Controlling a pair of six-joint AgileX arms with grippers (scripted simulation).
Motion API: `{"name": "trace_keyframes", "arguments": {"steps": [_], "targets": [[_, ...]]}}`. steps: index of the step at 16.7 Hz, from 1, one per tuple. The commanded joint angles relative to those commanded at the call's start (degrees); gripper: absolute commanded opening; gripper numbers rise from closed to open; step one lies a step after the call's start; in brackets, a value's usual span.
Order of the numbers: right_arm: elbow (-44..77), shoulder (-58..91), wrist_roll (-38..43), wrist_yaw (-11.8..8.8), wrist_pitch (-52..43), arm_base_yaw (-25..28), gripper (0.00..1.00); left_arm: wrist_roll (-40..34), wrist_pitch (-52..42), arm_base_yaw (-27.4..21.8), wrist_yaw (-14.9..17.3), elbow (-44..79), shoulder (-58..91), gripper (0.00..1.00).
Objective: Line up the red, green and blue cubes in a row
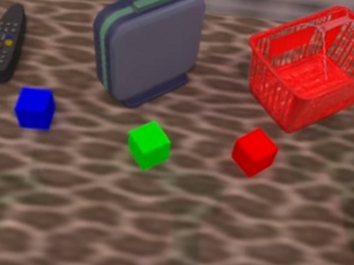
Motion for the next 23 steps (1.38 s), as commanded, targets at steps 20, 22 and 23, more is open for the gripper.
{"name": "trace_keyframes", "arguments": {"steps": [20,22,23], "targets": [[55.0,64.1,-5.5,0.2,-34.3,13.2,1.00,0.0,0.0,0.0,0.0,0.0,0.0,1.00],[54.7,64.1,-5.5,0.2,-34.0,12.9,1.00,0.0,0.0,0.0,0.0,0.0,0.0,1.00],[54.0,64.3,-5.6,0.2,-33.3,13.0,1.00,0.0,0.0,0.0,0.0,0.0,0.0,1.00]]}}
